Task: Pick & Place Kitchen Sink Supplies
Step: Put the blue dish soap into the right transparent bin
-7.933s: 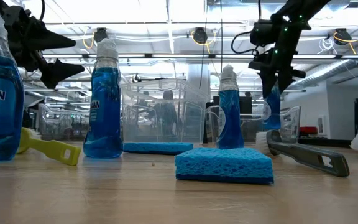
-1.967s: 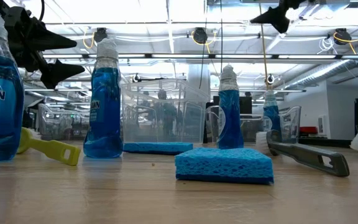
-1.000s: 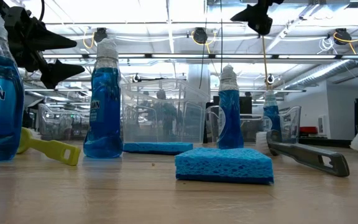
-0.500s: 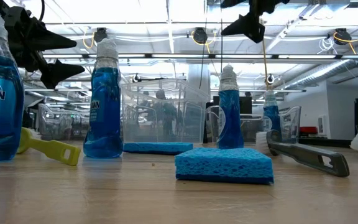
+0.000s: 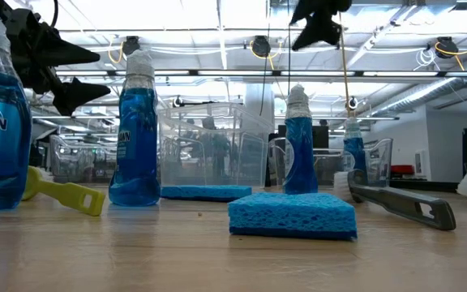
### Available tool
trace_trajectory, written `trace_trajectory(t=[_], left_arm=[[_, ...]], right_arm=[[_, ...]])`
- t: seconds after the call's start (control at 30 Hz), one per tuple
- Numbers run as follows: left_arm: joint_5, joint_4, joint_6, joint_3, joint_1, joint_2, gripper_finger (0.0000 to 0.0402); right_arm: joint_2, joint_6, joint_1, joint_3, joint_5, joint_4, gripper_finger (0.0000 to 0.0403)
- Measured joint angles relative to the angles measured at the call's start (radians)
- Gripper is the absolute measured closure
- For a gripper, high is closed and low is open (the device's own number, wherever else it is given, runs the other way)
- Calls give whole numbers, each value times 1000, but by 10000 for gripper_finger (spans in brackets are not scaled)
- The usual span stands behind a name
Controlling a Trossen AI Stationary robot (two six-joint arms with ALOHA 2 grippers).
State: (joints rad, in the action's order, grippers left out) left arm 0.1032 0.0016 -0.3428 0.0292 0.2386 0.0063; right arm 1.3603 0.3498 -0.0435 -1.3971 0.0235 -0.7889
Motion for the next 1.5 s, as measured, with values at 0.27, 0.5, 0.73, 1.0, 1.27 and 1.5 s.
trace_trajectory(t=[0.27, 0.5, 0.73, 1.0, 1.27, 1.5], left_arm=[[0, -6, 4, 0, 0, 0, 36], [0, -7, 7, 0, 0, 0, 36], [0, -8, 7, 0, 0, 0, 36], [0, -8, 7, 0, 0, 0, 36], [-1, -9, 7, 0, 0, 0, 36], [-1, -9, 7, 0, 0, 0, 36]], right_arm=[[80, 103, -27, -35, 3, -67, 156], [90, 209, -69, -35, 33, -66, 145], [90, 300, -74, -26, 32, -83, 138], [90, 405, -75, 25, 33, -84, 137], [116, 450, -75, 27, 35, -40, 137], [177, 460, -74, 27, 67, -39, 137]])
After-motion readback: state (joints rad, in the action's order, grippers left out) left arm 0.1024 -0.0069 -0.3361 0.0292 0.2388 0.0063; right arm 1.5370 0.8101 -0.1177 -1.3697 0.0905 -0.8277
